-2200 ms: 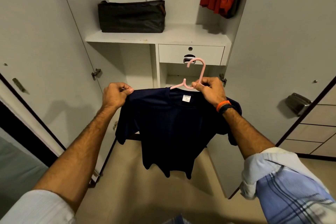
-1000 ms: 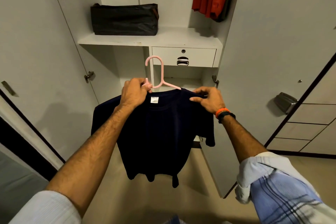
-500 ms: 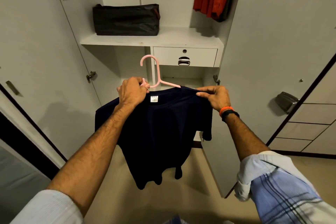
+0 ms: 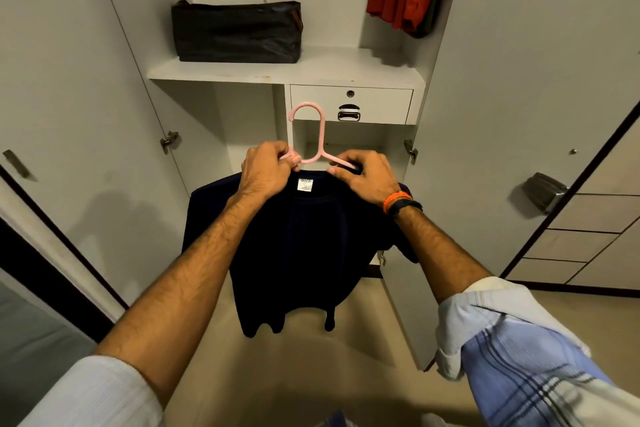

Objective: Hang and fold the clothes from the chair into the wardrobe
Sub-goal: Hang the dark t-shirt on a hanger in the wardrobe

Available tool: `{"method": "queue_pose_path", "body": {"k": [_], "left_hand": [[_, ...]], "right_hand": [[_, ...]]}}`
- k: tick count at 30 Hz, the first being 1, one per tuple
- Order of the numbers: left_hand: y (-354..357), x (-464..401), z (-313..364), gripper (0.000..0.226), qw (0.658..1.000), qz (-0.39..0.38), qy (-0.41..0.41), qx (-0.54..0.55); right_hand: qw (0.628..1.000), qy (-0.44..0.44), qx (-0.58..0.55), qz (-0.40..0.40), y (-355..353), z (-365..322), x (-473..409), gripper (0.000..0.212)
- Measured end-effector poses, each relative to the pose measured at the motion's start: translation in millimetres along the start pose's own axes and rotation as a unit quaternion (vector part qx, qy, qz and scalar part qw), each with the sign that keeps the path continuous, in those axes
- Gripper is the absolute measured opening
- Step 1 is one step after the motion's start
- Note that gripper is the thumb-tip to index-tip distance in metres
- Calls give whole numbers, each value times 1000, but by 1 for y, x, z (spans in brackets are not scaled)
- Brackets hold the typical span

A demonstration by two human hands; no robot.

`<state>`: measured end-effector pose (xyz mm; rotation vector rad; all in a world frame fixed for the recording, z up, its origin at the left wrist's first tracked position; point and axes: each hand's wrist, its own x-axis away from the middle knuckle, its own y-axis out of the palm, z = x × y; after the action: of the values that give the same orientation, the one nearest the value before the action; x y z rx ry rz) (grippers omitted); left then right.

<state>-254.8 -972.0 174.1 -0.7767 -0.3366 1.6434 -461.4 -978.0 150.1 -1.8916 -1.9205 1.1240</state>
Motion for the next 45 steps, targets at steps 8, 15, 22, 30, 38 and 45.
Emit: {"method": "queue_pose_path", "body": {"k": [8, 15, 22, 30, 38, 45], "left_hand": [[-17, -14, -21, 35, 1000, -20, 14, 19], [-27, -36, -38, 16, 1000, -22, 15, -9], [-42, -75, -40, 20, 999, -36, 20, 1], [-36, -141, -30, 48, 966, 167, 187, -64], [-26, -286, 21, 35, 902, 123, 353, -215], [-21, -419, 84, 44, 898, 74, 329, -284]], "right_hand": [[999, 0, -9, 41, 2, -6, -20, 10], [999, -4, 12, 48, 7, -15, -38, 16], [993, 12, 87, 80, 12, -9, -63, 17], [986, -6, 67, 155, -18, -18, -160, 20], [961, -86, 83, 248, -96, -32, -314, 16], [940, -121, 133, 290, -172, -38, -446, 20]]}}
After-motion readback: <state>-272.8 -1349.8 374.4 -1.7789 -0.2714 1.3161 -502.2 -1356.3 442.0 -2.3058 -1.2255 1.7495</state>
